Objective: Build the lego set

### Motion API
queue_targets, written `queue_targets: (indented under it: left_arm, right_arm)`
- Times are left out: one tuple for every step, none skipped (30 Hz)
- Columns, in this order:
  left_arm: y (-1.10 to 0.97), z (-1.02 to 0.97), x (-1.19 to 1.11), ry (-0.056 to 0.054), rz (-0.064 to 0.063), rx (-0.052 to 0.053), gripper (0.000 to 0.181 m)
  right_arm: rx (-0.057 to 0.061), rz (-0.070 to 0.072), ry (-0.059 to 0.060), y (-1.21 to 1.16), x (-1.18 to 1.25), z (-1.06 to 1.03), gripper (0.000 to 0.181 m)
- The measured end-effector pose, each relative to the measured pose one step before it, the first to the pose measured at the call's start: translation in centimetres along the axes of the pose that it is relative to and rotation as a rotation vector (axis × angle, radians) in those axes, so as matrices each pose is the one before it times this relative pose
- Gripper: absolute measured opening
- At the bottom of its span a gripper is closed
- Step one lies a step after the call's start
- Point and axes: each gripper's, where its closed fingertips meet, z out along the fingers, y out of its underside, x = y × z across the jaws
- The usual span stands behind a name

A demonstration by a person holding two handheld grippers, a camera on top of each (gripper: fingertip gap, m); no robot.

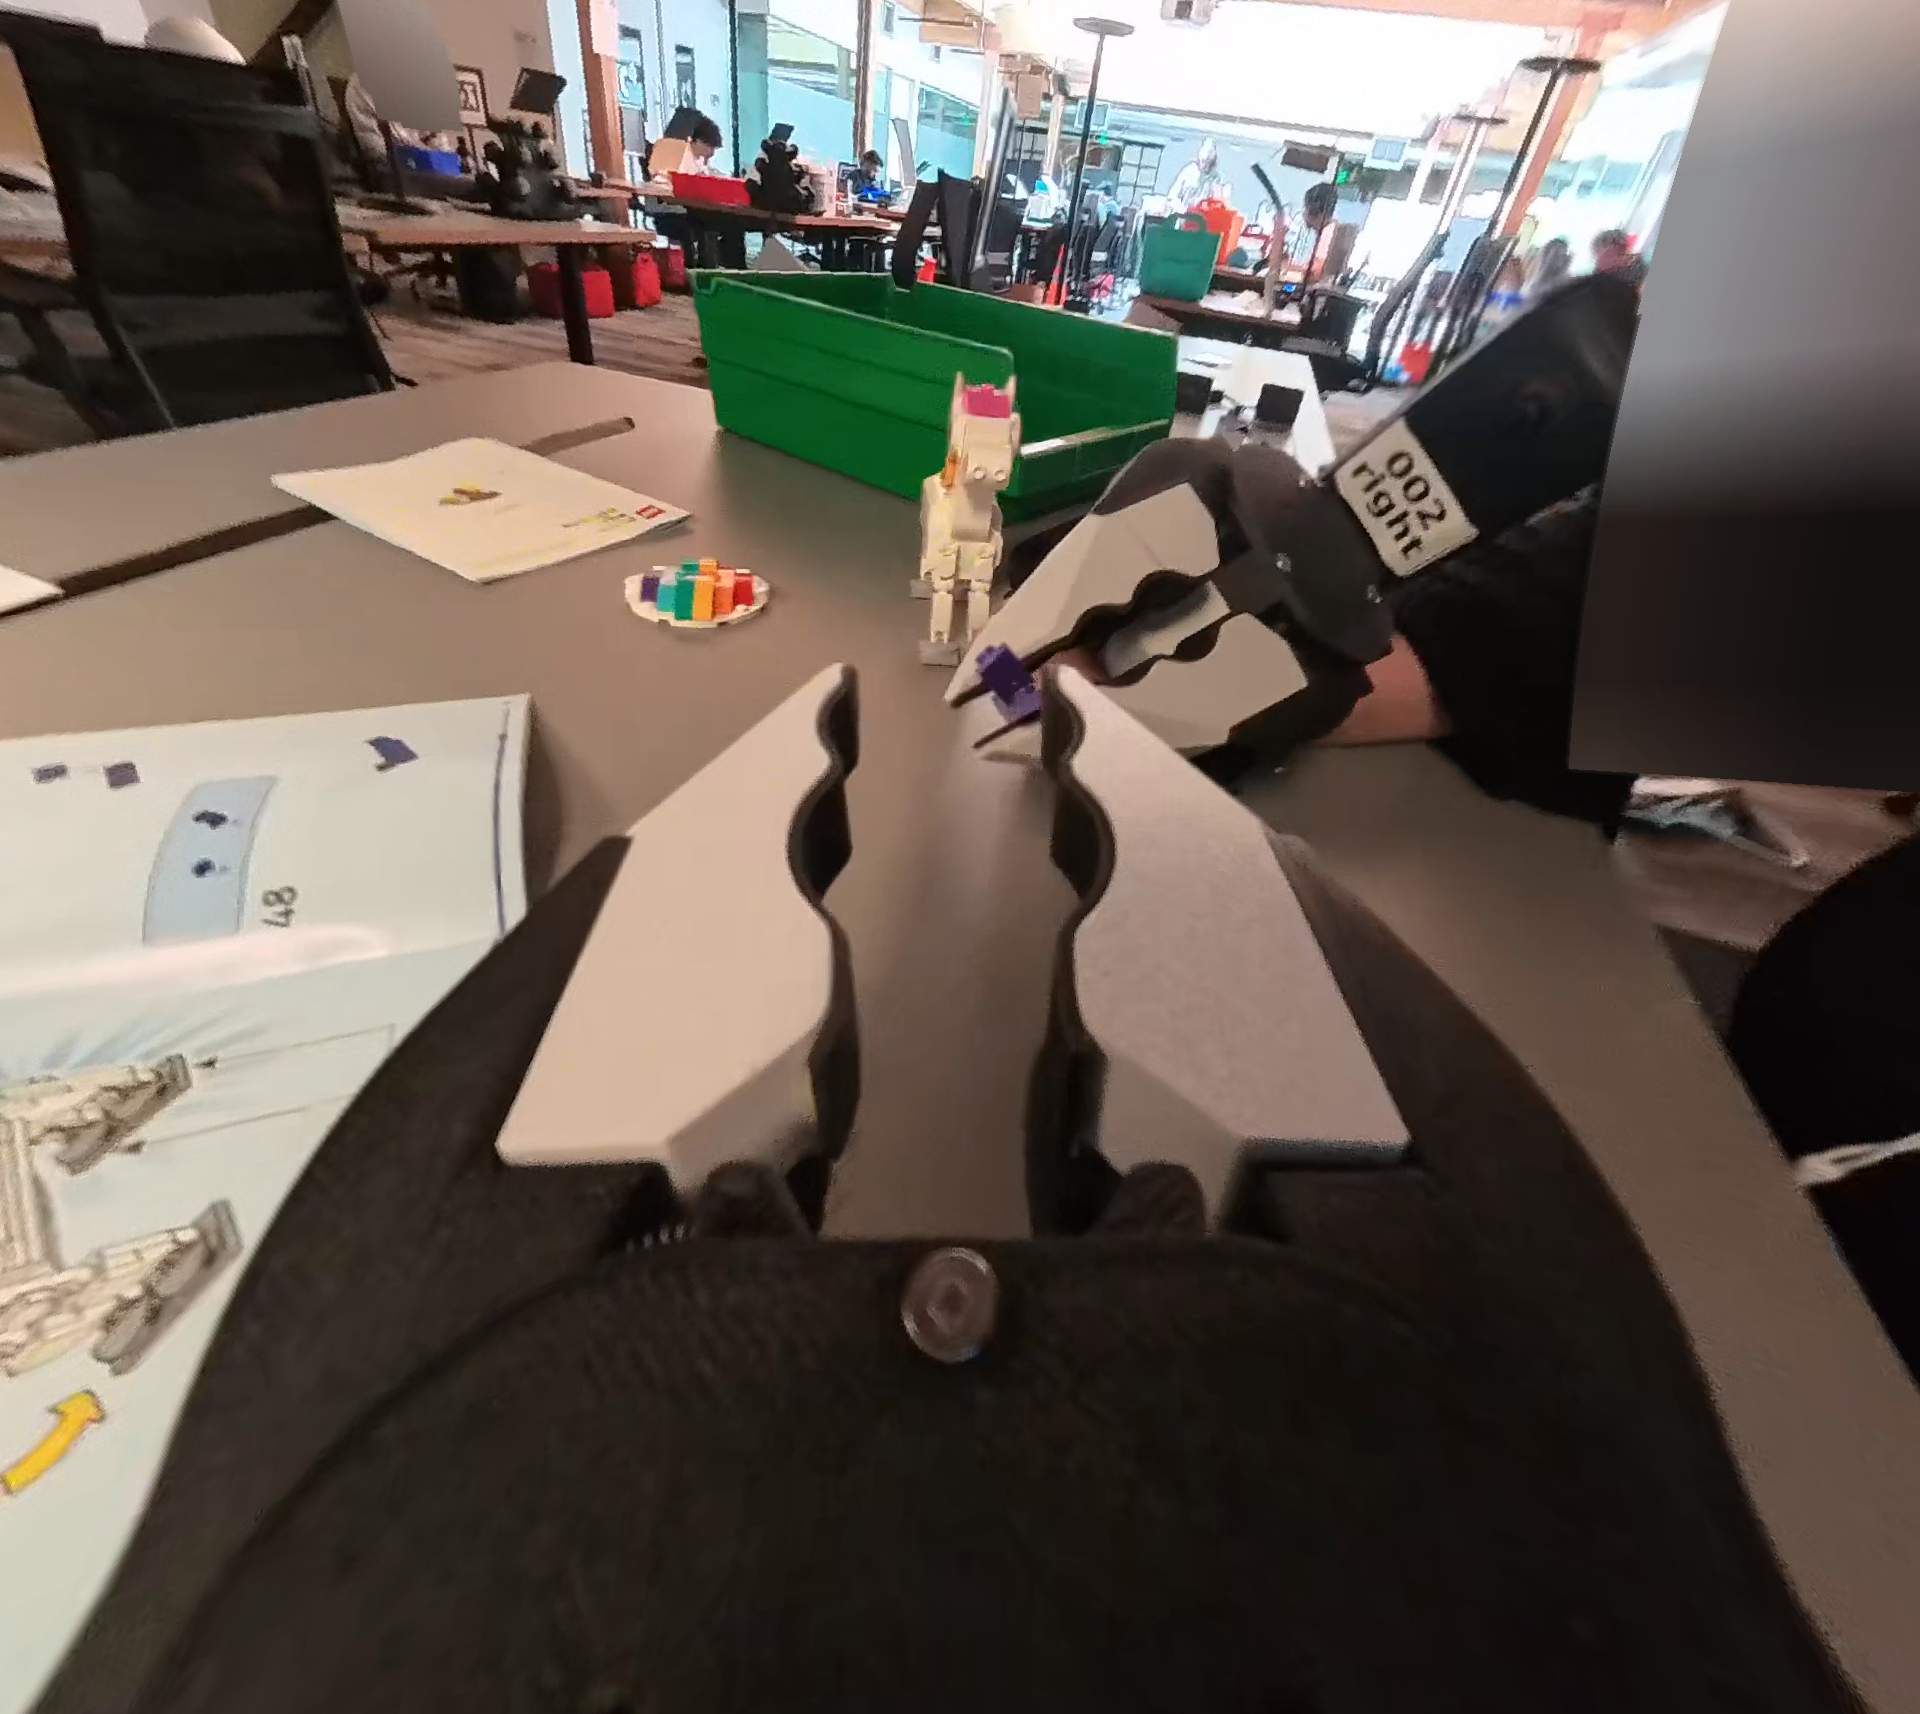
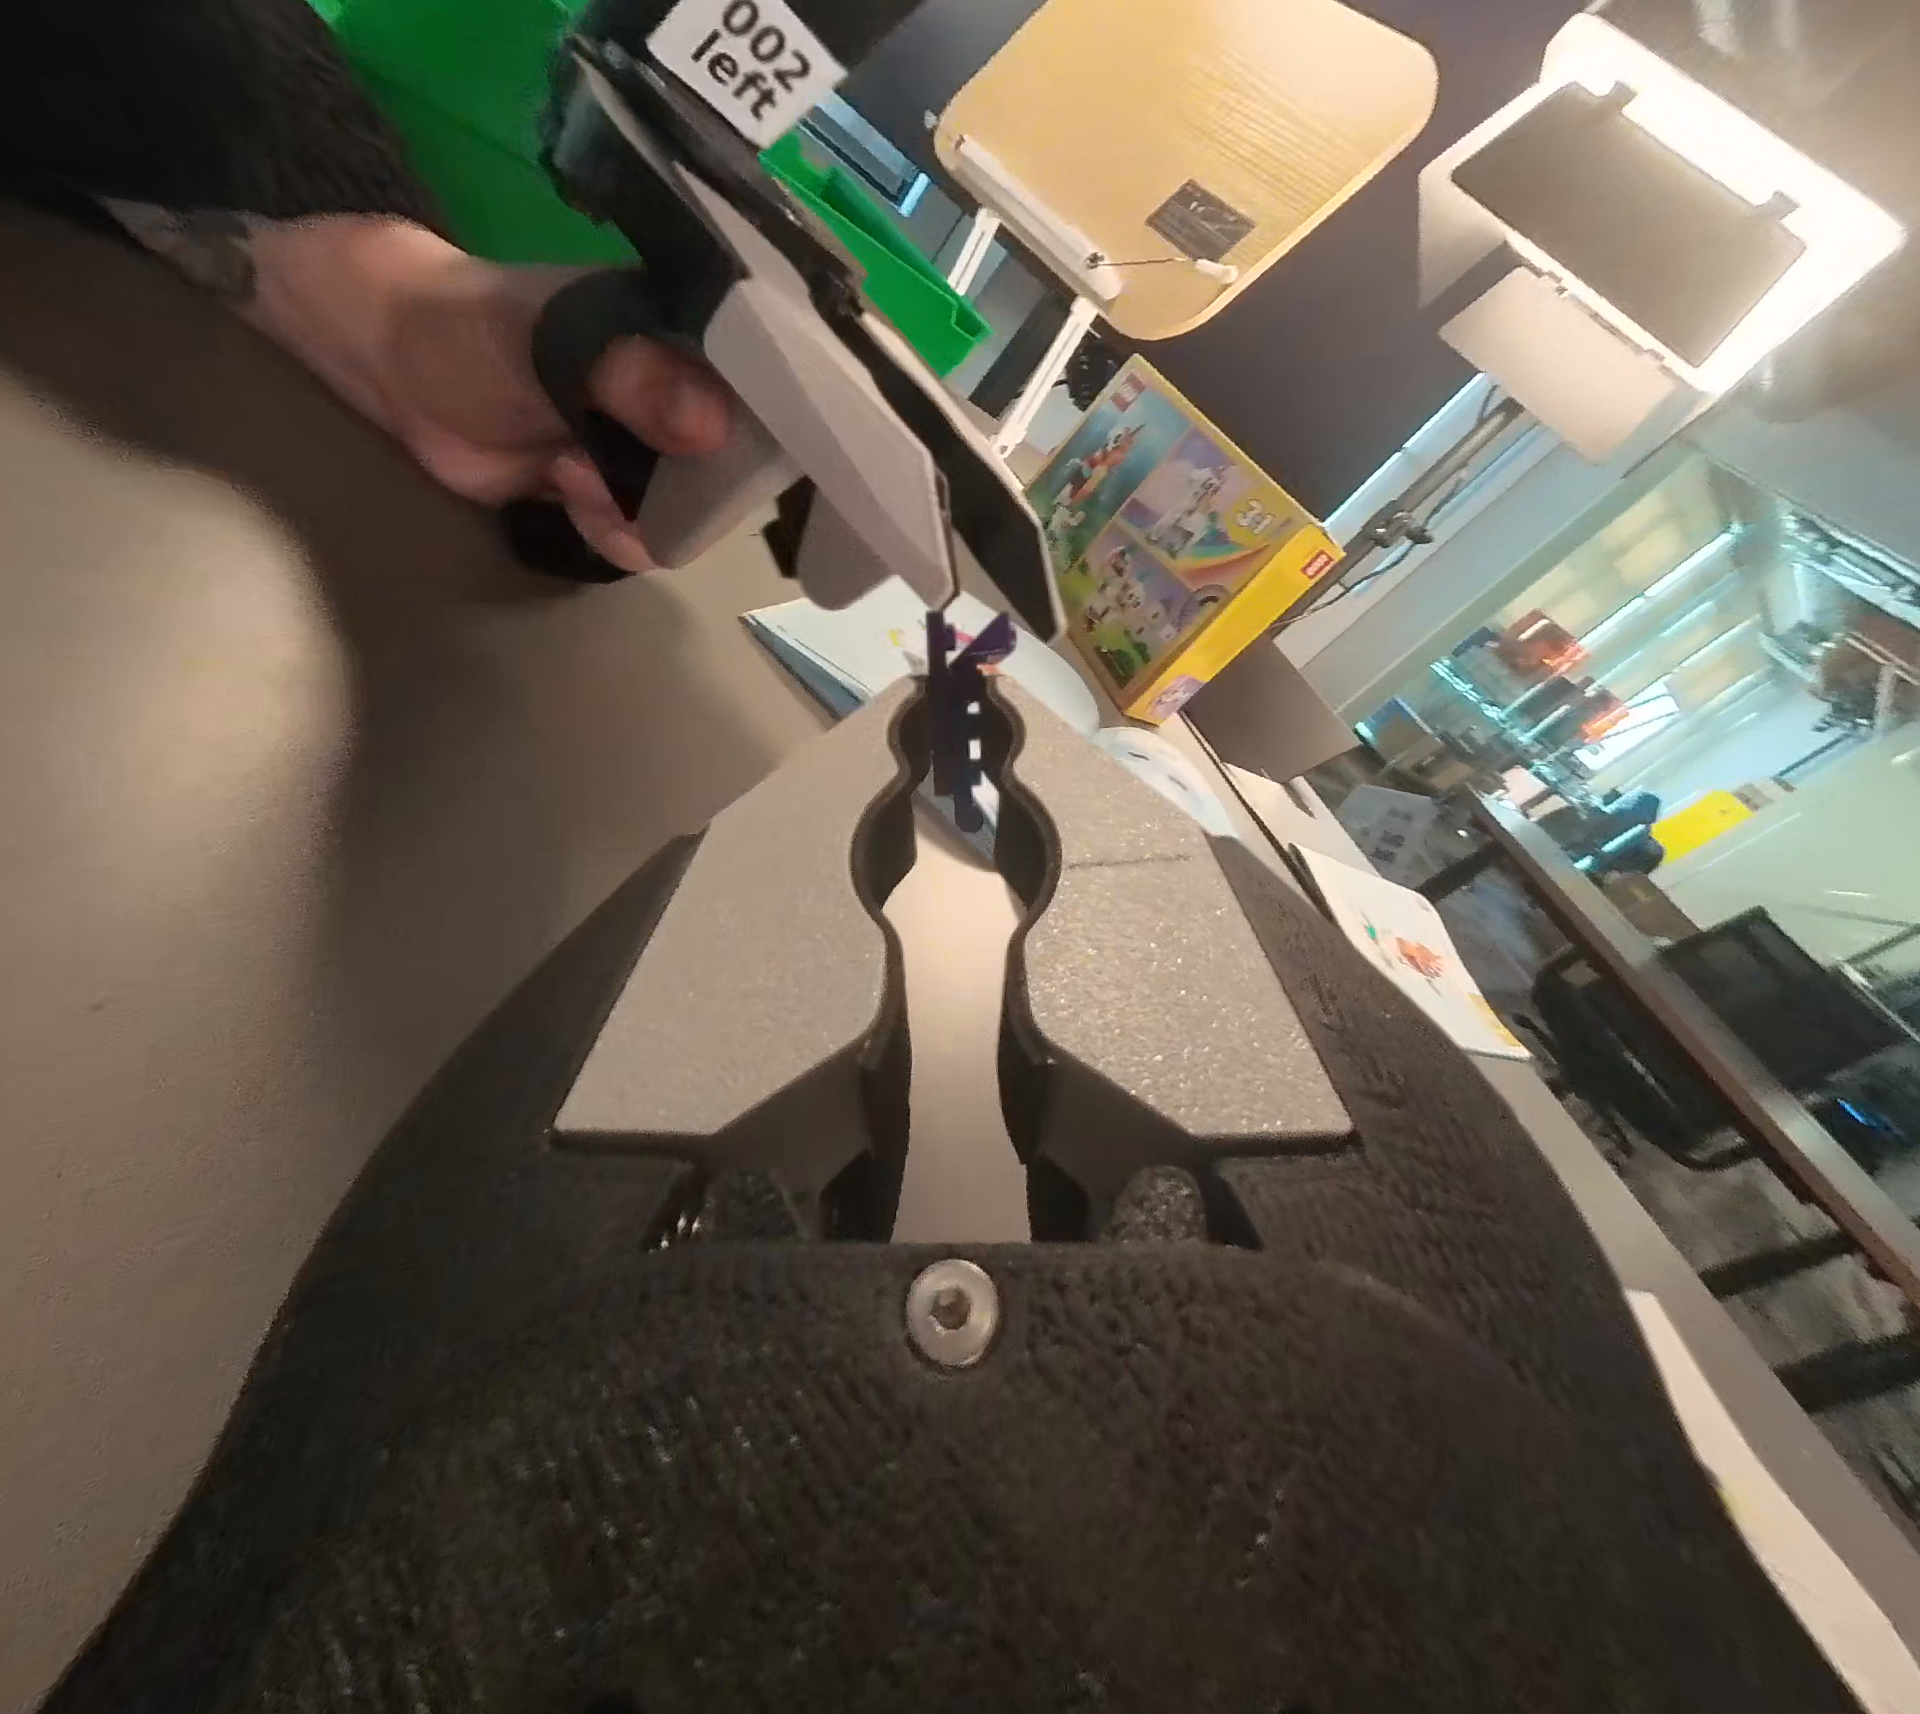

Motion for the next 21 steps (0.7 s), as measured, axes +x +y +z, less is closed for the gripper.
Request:
queue_targets:
  left_arm:
    - [0.025,-0.031,-0.028,0.0092,-0.0347,0.0,0.032]
    - [0.138,0.07,0.209,0.0232,-0.0281,-0.0092,0.03]
    - [0.233,0.143,0.169,0.0189,-0.0272,-0.0166,0.03]
    - [0.246,0.189,0.043,0.0099,-0.0264,-0.0175,0.033]
    - [0.195,0.159,0.087,0.0121,-0.0239,-0.0131,0.034]
    - [0.148,0.129,-0.027,0.0047,-0.0203,-0.0105,0.031]
    - [0.16,0.1,-0.222,-0.0087,-0.0172,-0.012,0.022]
    - [0.122,0.077,-0.036,0.0028,-0.0099,-0.01,0.014]
    - [0.145,0.06,0.029,0.0015,-0.0068,-0.0093,0.009]
    - [0.036,0.008,-0.057,-0.0079,0.0004,-0.0022,0.009]
    - [0.074,0.023,-0.061,-0.0073,0.0006,-0.0055,0.009]
    - [0.114,0.03,-0.096,-0.0041,-0.0065,-0.0087,0.009]
    - [0.094,0.019,0.047,0.0087,-0.0099,-0.0072,0.008]
    - [0.154,0.052,-0.029,0.0047,-0.015,-0.0114,0.009]
    - [0.157,0.034,-0.154,-0.0036,-0.016,-0.0114,0.009]
    - [0.198,0.033,-0.199,-0.0105,-0.0095,-0.0145,0.008]
    - [0.219,0.004,-0.152,-0.0127,0.0024,-0.017,0.008]
    - [0.122,-0.037,-0.108,-0.0107,0.0055,-0.0093,0.008]
    - [-0.01,-0.046,-0.062,-0.0031,-0.0028,0.0013,0.008]
    - [-0.038,-0.057,-0.087,0.0032,-0.0141,0.0038,0.007]
    - [-0.086,-0.057,-0.104,0.0074,-0.0226,0.0063,0.007]
  right_arm:
    - [-0.0063,-0.0085,0.0128,0.131,0.2,0.04,0.006]
    - [-0.0065,-0.0105,0.0128,0.117,0.178,0.019,0.006]
    - [-0.007,-0.011,0.0069,0.124,0.066,0.044,0.006]
    - [-0.0068,-0.0109,0.0017,0.109,-0.021,0.06,0.006]
    - [-0.0063,-0.0117,0.0031,0.096,-0.014,0.079,0.006]
    - [-0.0041,-0.0109,0.003,0.052,-0.022,0.064,0.006]
    - [-0.0043,-0.0095,0.0015,0.041,-0.052,0.075,0.006]
    - [-0.0114,-0.0114,0.0057,0.16,0.019,0.082,0.006]
    - [-0.014,-0.0094,0.0049,0.226,0.03,0.092,0.006]
    - [-0.0064,0.0,-0.0012,0.123,-0.021,0.043,0.006]
    - [-0.0036,0.0032,-0.0016,0.063,-0.001,0.015,0.006]
    - [-0.0064,-0.0025,-0.0002,0.106,-0.021,0.022,0.006]
    - [-0.0021,-0.0033,0.0002,0.021,-0.024,0.027,0.006]
    - [-0.0009,0.0007,-0.0027,-0.006,-0.061,0.01,0.006]
    - [-0.0083,0.0016,-0.0054,0.135,-0.071,0.049,0.006]
    - [-0.0144,0.0032,-0.0063,0.227,-0.095,0.076,0.006]
    - [-0.0143,0.0033,-0.0072,0.202,-0.115,0.08,0.006]
    - [-0.0108,-0.0006,-0.0047,0.148,-0.101,0.076,0.006]
    - [-0.0082,0.0007,0.0013,0.054,-0.031,0.079,0.006]
    - [-0.0091,0.005,0.0058,0.023,0.017,0.081,0.006]
    - [-0.0131,-0.0051,0.0109,0.046,0.06,0.104,0.006]
